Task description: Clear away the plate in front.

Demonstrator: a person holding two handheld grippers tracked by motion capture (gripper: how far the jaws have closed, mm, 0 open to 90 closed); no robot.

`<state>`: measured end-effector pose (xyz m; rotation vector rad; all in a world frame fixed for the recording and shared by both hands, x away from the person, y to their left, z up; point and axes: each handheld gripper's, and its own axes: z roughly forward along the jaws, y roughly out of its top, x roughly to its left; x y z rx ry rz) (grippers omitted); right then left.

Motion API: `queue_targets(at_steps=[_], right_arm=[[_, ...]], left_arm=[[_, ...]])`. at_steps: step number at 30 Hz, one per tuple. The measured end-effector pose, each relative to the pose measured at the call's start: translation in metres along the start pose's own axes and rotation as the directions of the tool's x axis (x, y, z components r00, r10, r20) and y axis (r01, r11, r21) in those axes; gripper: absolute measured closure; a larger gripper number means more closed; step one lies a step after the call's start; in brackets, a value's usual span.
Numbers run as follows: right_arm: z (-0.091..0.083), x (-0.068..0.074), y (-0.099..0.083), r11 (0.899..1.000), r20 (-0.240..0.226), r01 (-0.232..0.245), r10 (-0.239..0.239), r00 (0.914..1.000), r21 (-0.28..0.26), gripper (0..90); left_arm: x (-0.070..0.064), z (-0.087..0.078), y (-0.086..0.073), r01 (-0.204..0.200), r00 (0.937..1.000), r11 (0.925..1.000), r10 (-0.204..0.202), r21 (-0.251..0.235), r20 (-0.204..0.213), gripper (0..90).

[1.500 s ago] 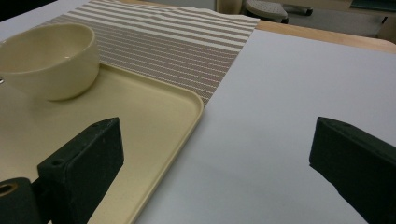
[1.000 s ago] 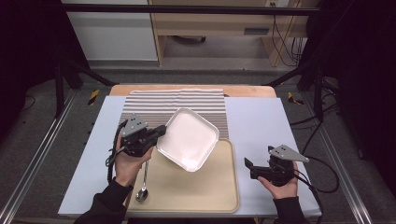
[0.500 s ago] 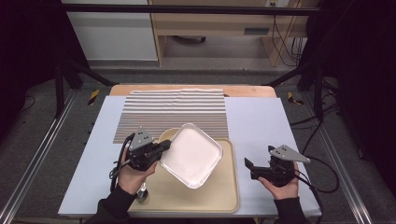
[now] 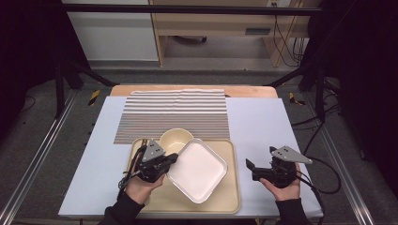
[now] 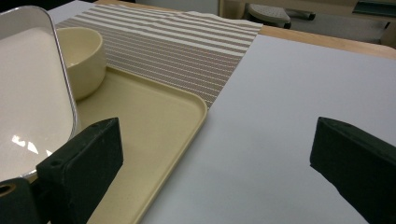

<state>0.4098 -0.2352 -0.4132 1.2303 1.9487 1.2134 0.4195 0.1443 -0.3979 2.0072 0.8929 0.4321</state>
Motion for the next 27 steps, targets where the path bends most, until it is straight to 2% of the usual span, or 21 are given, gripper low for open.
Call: queue_targets(at_steps=[12, 27], right_arm=[[0.0, 0.001, 0.0, 1.0, 0.0, 0.001, -0.001, 1.0, 0.0, 3.0], [0.0, 0.001, 0.0, 1.0, -0.001, 0.003, -0.003, 1.0, 0.001, 3.0]], left_arm=[[-0.013, 0.02, -0.01, -0.02, 0.9997, 0.9981, 0.019, 0.058, 0.018, 88.6], [-0.014, 0.039, -0.019, -0.007, 0.9994, 0.9943, 0.004, 0.107, 0.034, 88.5]])
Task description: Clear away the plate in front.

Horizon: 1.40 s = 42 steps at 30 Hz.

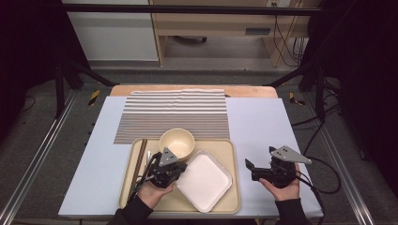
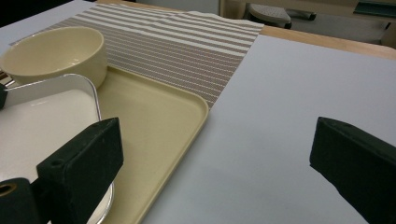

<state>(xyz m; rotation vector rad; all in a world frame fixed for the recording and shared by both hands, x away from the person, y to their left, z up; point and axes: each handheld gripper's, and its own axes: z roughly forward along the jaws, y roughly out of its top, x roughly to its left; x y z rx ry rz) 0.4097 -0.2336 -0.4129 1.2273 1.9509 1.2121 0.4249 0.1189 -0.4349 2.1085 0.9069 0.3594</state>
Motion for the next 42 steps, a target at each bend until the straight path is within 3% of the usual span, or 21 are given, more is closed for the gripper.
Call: queue_targets(at_steps=[3, 15, 28, 33, 37, 42], right_arm=[[0.001, 0.001, 0.0, 1.0, -0.003, 0.001, -0.001, 1.0, 0.001, 3.0], [0.002, 0.001, 0.0, 1.0, -0.004, 0.002, -0.002, 1.0, 0.005, 3.0], [0.002, 0.001, 0.0, 1.0, -0.004, 0.002, -0.002, 1.0, 0.005, 3.1], [0.002, 0.001, -0.001, 1.0, -0.005, 0.001, -0.001, 1.0, 0.006, 3.1], [0.002, 0.001, -0.001, 1.0, -0.004, 0.001, -0.001, 1.0, 0.005, 3.0], [0.001, 0.0, 0.0, 1.0, 0.0, 0.0, 0.0, 1.0, 0.004, 2.9]], left_arm=[[0.0, 0.006, -0.002, 0.014, 0.9999, 0.9998, -0.014, 0.01, -0.001, 88.3], [-0.002, 0.025, -0.008, 0.004, 0.9991, 0.9984, -0.002, 0.057, -0.043, 85.3], [-0.002, 0.037, -0.014, -0.01, 0.9982, 0.9951, 0.015, 0.098, -0.057, 82.0], [-0.003, 0.031, -0.012, -0.022, 0.9986, 0.9973, 0.025, 0.07, -0.047, 78.0], [-0.005, 0.018, -0.008, -0.042, 0.9987, 0.9985, 0.043, 0.036, -0.028, 71.1], [-0.004, 0.001, -0.003, -0.04, 0.9991, 0.9992, 0.04, -0.006, -0.012, 62.0]])
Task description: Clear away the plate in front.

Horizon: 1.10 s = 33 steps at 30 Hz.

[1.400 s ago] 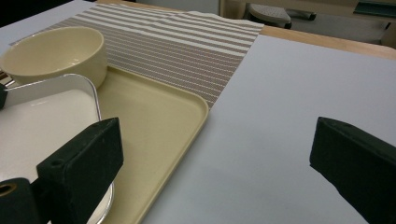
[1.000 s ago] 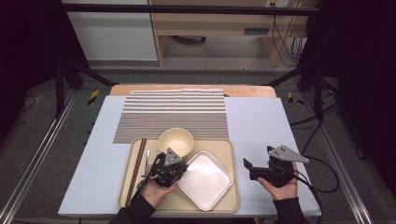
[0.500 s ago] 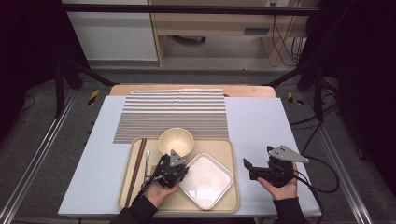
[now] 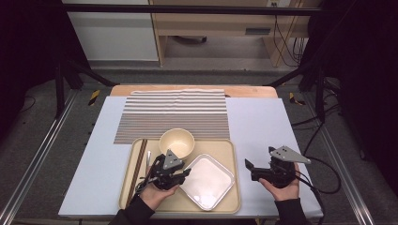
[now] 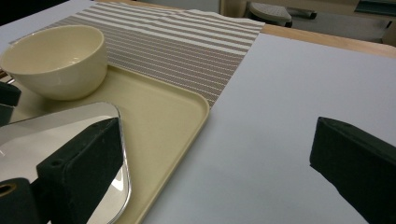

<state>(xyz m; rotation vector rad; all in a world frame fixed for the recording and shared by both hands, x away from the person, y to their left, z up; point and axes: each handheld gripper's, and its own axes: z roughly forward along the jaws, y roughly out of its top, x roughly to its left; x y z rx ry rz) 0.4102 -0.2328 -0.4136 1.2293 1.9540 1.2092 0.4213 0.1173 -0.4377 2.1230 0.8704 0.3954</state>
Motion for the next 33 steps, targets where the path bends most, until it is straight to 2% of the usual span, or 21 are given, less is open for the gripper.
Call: queue_targets(at_steps=[8, 14, 21, 23, 27, 29, 33], right_arm=[[-0.001, -0.001, 0.0, 1.0, 0.001, -0.003, 0.003, 1.0, 0.001, 2.4], [-0.001, -0.001, 0.0, 1.0, 0.002, -0.005, 0.005, 1.0, 0.002, 2.2], [-0.002, -0.004, 0.0, 1.0, 0.011, -0.005, 0.005, 0.9999, 0.005, 2.2], [-0.002, -0.004, 0.0, 1.0, 0.011, -0.009, 0.009, 0.9999, 0.006, 2.2], [-0.003, -0.006, 0.0, 1.0, 0.015, -0.01, 0.01, 0.9998, 0.006, 2.2], [-0.003, -0.006, 0.0, 1.0, 0.017, -0.012, 0.011, 0.9998, 0.008, 2.2], [-0.003, -0.007, -0.001, 1.0, 0.019, -0.009, 0.009, 0.9998, 0.013, 2.1]], left_arm=[[0.015, -0.029, -0.001, 0.007, 0.9997, 0.9959, -0.009, -0.09, -0.021, 43.1], [0.034, -0.049, -0.005, 0.019, 0.9983, 0.9911, -0.026, -0.132, -0.052, 33.5], [0.057, -0.062, -0.018, 0.037, 0.9949, 0.9877, -0.051, -0.152, -0.088, 26.3], [0.065, -0.067, -0.024, 0.032, 0.993, 0.9887, -0.048, -0.147, -0.108, 25.5], [0.081, -0.074, -0.038, 0.069, 0.9848, 0.9863, -0.091, -0.15, -0.148, 24.8], [0.089, -0.078, -0.045, 0.073, 0.9803, 0.9868, -0.097, -0.145, -0.172, 24.2], [0.101, -0.083, -0.056, 0.1, 0.9724, 0.9832, -0.129, -0.153, -0.195, 23.6]])
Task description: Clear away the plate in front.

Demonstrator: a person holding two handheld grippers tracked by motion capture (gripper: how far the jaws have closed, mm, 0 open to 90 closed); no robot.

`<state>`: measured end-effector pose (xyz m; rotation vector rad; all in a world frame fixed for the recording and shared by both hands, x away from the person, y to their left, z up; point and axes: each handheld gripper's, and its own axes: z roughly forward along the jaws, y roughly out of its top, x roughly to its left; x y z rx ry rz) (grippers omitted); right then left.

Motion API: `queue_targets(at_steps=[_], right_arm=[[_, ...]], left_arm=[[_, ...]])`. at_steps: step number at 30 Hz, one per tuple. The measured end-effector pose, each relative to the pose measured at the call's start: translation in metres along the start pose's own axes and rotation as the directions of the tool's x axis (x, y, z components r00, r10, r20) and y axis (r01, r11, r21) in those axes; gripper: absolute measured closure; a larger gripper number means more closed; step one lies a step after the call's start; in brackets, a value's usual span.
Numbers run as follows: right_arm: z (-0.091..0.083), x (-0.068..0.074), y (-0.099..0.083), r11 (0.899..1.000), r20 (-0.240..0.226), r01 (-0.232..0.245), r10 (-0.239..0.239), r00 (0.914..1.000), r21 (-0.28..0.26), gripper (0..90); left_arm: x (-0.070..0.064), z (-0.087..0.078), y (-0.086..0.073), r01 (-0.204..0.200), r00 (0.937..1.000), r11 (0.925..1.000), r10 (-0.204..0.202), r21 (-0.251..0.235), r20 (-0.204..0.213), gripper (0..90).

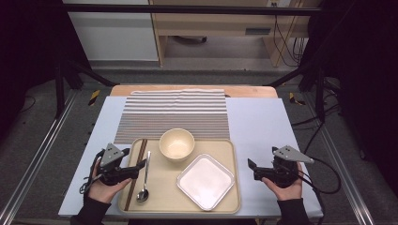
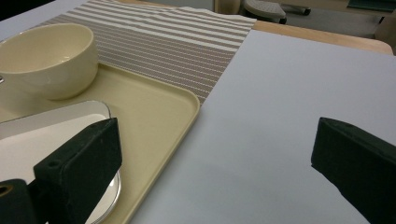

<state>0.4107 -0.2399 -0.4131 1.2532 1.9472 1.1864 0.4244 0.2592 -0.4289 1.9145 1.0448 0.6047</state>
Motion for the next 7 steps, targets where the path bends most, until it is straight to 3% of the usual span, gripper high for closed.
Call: queue_targets(at_steps=[7], right_arm=[[0.001, -0.001, -0.001, 1.0, 0.005, -0.004, 0.004, 1.0, 0.007, 2.2]], left_arm=[[0.021, 0.0, -0.012, 0.035, 0.9988, 0.9993, -0.035, 0.01, -0.035, 22.2]])
